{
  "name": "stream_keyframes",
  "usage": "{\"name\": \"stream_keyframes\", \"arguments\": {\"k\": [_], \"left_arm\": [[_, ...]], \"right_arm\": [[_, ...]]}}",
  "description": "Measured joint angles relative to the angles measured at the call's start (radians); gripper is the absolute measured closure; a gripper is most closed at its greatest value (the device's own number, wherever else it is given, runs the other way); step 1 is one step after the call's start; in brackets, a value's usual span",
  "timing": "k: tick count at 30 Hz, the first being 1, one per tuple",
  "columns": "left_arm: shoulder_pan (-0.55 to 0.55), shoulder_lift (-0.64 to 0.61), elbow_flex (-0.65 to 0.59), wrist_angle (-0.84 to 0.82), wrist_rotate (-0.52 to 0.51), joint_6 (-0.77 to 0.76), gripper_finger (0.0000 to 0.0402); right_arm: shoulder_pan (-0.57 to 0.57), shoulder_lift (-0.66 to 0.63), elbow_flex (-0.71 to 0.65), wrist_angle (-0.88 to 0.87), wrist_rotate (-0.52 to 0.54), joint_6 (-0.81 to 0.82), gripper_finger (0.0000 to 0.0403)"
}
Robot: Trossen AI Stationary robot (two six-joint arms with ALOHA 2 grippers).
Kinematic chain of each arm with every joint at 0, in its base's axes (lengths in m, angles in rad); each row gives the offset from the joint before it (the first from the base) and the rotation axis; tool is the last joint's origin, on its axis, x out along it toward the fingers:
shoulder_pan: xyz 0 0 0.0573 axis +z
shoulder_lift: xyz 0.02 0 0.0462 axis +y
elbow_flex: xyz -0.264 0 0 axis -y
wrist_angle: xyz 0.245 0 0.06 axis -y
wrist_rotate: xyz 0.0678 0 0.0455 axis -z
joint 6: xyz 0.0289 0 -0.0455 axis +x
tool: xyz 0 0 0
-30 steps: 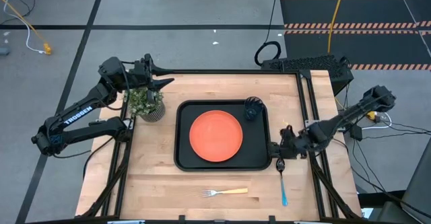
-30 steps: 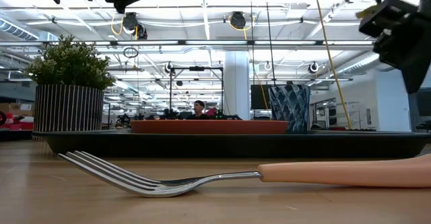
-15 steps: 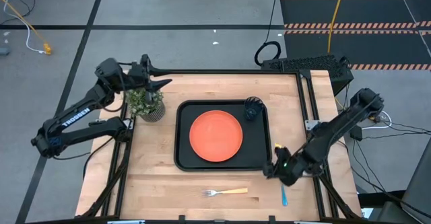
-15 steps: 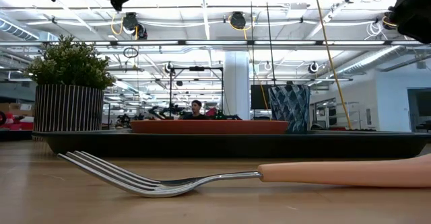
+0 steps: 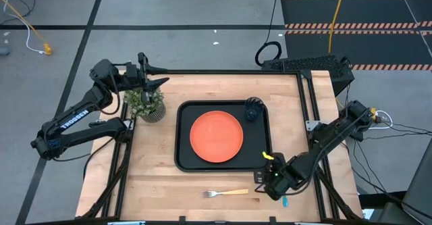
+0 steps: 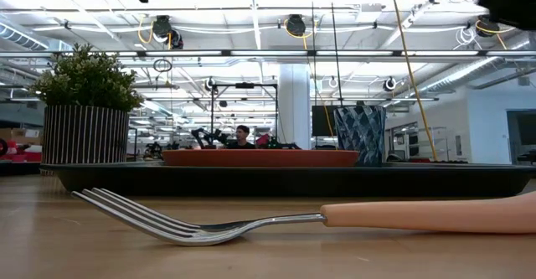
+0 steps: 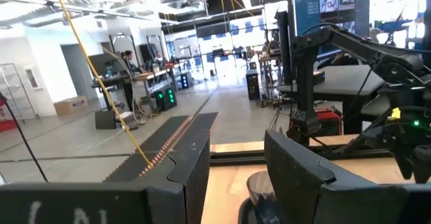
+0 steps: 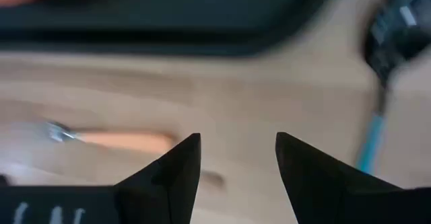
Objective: Pick and place plate/cup/fork/spoon on tray
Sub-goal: Adjust the orange plate on the black serving tray
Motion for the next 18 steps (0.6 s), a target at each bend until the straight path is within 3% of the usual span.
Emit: {"name": "stream_keyframes", "arguments": {"k": [6,12,18], "left_arm": [[0.0,0.0,0.0,0.011,0.0,0.005,0.0256],[0.0,-0.017,0.0,0.013,0.0,0.001,0.0256],[-0.001,-0.063,0.0,-0.003,0.001,-0.022,0.0256]], "right_arm": [[-0.133,0.034,0.072,-0.065,0.094,-0.253,0.022],[-0.281,0.063,0.105,-0.008,0.092,-0.52,0.022],[-0.367,0.064,0.102,-0.012,0.058,-0.68,0.022]]}}
